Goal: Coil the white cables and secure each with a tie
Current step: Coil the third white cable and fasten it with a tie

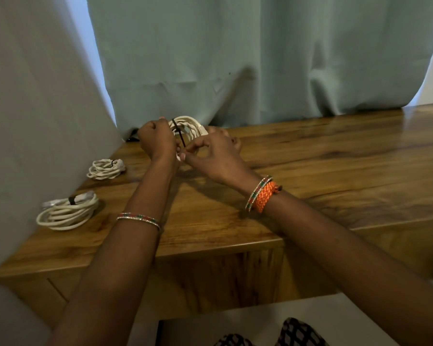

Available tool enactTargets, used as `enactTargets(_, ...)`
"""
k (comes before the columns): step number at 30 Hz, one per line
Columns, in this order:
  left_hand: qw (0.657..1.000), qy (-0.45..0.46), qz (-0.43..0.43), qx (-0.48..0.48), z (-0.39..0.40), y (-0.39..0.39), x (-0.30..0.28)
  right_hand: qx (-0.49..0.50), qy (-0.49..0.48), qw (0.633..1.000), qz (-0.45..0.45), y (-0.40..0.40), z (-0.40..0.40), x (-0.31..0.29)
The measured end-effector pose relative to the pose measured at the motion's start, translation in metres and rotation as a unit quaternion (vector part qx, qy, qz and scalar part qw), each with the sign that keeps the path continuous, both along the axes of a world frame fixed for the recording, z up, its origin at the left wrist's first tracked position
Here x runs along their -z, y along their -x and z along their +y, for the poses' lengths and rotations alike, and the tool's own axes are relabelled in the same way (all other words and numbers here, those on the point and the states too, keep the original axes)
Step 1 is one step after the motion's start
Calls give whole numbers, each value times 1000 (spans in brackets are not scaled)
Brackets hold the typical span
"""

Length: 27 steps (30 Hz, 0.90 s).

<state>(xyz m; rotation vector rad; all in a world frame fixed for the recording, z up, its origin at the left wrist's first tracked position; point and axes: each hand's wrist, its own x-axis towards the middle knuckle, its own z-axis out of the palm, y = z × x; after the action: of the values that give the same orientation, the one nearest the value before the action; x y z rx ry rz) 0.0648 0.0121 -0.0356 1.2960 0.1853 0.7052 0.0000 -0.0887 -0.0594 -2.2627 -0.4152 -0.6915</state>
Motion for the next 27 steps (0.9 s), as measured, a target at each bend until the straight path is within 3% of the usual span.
enactTargets(4,999,-37,5,-19,3,-2,2,19,-22,996,-83,0,3,2)
enactTargets(7,993,-106,-11,-43,5,-4,5,-43,-37,988,-147,2,4,5)
enactTargets(10,980,-186,-22,-65,6,-7,6,-99,-4,985,-138,7,6,12)
enactTargets(12,982,-185,-17,-43,5,-8,7,-106,19,983,-147,10,6,15)
enactTargets(15,994,-112,-6,8,3,-10,9,-113,34,983,-143,14,-4,17)
enactTargets(18,995,-98,-16,4,6,-10,6,-112,131,984,-55,19,-14,23)
enactTargets(20,987,-148,-46,-33,2,-7,4,-82,157,982,-63,21,-17,23)
enactTargets(22,978,-181,-82,-61,-4,-1,5,-27,121,987,-107,22,-15,17)
enactTargets(25,968,-201,-102,-108,-10,5,8,38,48,990,-126,20,-10,5)
enactTargets(27,966,-197,-106,-130,-12,6,9,91,77,983,-137,15,-3,2)
